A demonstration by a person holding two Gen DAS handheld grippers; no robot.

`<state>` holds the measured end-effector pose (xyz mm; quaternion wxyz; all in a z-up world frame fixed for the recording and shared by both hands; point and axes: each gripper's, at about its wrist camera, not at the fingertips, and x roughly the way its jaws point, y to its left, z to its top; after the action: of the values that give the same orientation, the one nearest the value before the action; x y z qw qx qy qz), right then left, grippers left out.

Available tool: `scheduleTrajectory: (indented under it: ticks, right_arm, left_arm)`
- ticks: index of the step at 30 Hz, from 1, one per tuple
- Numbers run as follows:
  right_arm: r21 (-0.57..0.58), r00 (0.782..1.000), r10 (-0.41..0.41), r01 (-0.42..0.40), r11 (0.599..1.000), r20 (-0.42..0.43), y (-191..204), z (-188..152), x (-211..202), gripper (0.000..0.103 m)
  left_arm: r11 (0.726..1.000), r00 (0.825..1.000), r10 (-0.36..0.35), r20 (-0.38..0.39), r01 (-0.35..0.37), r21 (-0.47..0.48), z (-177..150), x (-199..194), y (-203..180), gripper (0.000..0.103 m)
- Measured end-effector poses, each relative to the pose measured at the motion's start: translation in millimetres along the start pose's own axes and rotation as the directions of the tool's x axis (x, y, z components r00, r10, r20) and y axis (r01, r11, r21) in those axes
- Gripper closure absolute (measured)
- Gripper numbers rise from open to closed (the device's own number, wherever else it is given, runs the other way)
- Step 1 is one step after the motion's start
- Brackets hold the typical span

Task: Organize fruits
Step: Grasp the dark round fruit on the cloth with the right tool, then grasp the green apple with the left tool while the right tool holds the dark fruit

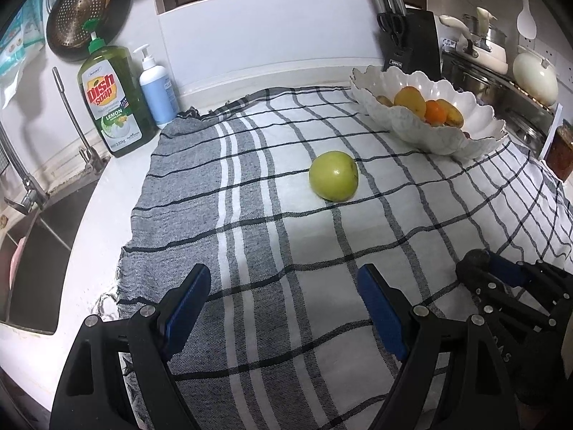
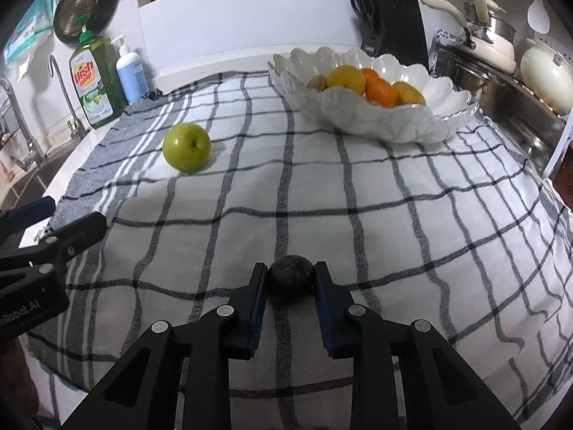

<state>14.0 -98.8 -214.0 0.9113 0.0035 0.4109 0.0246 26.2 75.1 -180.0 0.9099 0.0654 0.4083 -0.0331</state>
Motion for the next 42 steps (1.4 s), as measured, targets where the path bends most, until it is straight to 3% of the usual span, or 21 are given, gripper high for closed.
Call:
scheduleTrajectory:
  ticks: [13, 22, 32, 42]
  right_arm:
    - [0.004, 0.998, -0.016, 0.015, 1.0, 0.057, -6, 29, -15, 0.076]
    - [0.025, 0.997, -0.046, 0.044, 0.999, 0.065, -16, 51, -8, 0.076]
    - [0.042, 0.996, -0.077, 0.075, 0.996, 0.047, -22, 68, 10, 0.076]
    - [0.068, 0.997, -0.08, 0.078, 0.995, 0.017, -27, 74, 30, 0.076]
  left_arm:
    - [0.999, 0.999, -0.033, 0.023, 0.032, 0.009, 27, 3, -6, 0.019]
    - [0.997, 0.997, -0.075, 0.026, 0.074, 0.023, 52, 25, -13, 0.019]
    - [0.992, 0.993, -0.119, -0.022, 0.12, 0.043, 68, 62, -21, 0.02]
    - [0.986, 0.987, -0.151, -0.061, 0.155, 0.064, 77, 91, -26, 0.033]
